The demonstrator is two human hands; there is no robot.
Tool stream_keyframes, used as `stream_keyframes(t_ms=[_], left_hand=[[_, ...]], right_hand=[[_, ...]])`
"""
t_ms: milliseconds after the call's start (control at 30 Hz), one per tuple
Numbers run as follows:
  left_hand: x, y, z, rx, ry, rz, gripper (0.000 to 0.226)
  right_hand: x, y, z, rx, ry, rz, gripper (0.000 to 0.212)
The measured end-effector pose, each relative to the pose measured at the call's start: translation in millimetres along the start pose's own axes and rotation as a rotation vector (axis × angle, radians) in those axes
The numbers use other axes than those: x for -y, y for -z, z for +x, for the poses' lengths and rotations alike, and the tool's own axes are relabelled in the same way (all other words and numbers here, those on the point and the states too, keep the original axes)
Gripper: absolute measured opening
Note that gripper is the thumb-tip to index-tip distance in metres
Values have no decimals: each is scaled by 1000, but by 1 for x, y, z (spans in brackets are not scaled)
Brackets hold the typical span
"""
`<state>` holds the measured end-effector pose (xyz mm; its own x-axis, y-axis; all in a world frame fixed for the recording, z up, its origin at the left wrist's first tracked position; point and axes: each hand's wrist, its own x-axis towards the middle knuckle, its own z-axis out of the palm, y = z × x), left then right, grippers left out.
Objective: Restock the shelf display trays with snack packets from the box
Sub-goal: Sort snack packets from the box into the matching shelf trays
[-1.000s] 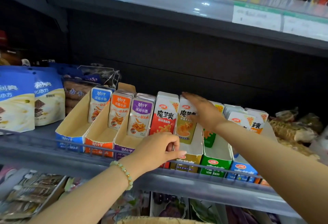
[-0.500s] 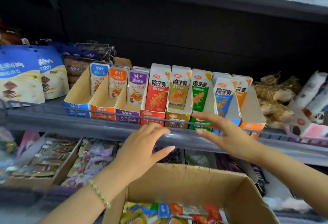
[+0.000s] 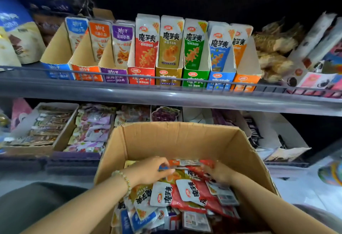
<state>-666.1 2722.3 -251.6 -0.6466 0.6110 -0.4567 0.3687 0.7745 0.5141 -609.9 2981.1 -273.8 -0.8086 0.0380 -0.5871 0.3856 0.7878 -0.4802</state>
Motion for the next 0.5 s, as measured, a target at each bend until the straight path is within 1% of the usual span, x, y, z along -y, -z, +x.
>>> stream_keyframes(t_ms=[100, 133, 167, 200, 233, 267, 300, 367, 400, 433, 467, 500], left_hand=[[1, -11, 14, 46, 52, 5, 51], [1, -13, 15, 41, 55, 2, 52], [0, -14, 15, 13, 47, -10, 51], [-1, -13, 14, -31, 30, -26, 51], [-3, -11, 11, -94, -7, -16, 55], [-6, -7, 7, -166, -69, 36, 62], [-10, -3, 3, -226, -144, 115, 70], [-22, 3, -5, -282, -278, 234, 77], [-27, 6, -8, -285, -303, 270, 74], [-31, 9, -11, -273, -287, 279, 65], [-33, 14, -15, -237, -237, 240, 55], [-35, 20, -18, -178, -179, 127, 46]], right_hand=[[-13, -6, 9, -1, -118, 100, 47], [-13, -7, 8, 17, -137, 181, 33], [-9, -7, 4, 71, -134, 251, 25], [-4, -7, 0, 116, -122, 309, 29], [0, -6, -2, 141, -83, 335, 37], [7, -5, -4, 146, -28, 356, 44], [15, -4, -7, 147, 58, 371, 46], [30, -1, -12, 180, 193, 380, 33], [37, 2, -17, 200, 246, 388, 26], [45, 5, -22, 213, 305, 401, 24], [50, 9, -27, 212, 350, 423, 23], [54, 14, -30, 180, 377, 438, 24]])
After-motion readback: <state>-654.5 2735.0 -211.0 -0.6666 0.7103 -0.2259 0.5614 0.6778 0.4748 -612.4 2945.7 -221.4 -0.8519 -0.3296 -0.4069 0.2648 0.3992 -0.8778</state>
